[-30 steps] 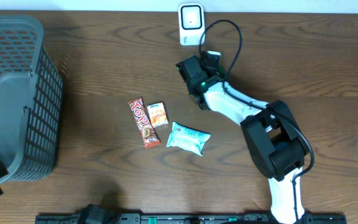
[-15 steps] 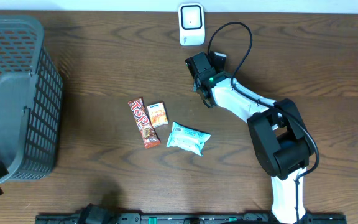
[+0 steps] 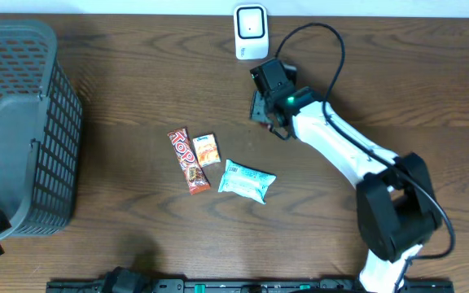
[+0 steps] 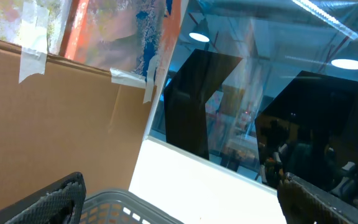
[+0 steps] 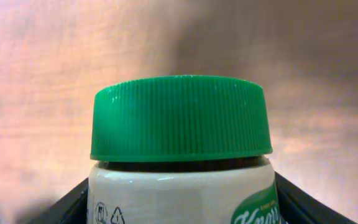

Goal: Scan the item barcode
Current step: 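Move the jar back from the scanner with the right gripper, then lower the Knorr jar onto the table centre and open the right gripper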

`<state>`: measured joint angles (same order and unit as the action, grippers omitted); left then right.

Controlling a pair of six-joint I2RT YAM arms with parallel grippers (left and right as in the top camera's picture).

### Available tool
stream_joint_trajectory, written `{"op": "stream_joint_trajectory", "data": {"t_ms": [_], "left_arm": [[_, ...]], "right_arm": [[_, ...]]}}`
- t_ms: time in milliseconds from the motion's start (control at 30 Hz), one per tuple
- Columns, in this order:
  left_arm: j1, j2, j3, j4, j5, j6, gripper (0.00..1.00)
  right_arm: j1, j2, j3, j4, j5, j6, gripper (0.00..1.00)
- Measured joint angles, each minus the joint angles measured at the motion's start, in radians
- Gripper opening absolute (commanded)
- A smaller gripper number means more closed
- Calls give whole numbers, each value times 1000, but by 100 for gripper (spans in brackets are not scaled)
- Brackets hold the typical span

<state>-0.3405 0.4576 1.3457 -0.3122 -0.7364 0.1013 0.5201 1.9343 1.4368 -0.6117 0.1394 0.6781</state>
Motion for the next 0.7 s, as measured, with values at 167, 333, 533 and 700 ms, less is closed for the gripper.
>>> {"op": "stream_joint_trajectory", "data": {"t_ms": [167, 333, 533, 700], "left_arm": [[0, 0, 0, 0, 0, 0, 98], [0, 0, 0, 0, 0, 0, 98], [0, 0, 0, 0, 0, 0, 98], [0, 0, 0, 0, 0, 0, 98]], "right_arm": [[0, -11, -3, -87, -92, 17, 41], [8, -11, -6, -38, 37, -7, 50], [24, -11, -70, 101, 172, -7, 50], [43, -11, -201, 159, 195, 46, 57]]}}
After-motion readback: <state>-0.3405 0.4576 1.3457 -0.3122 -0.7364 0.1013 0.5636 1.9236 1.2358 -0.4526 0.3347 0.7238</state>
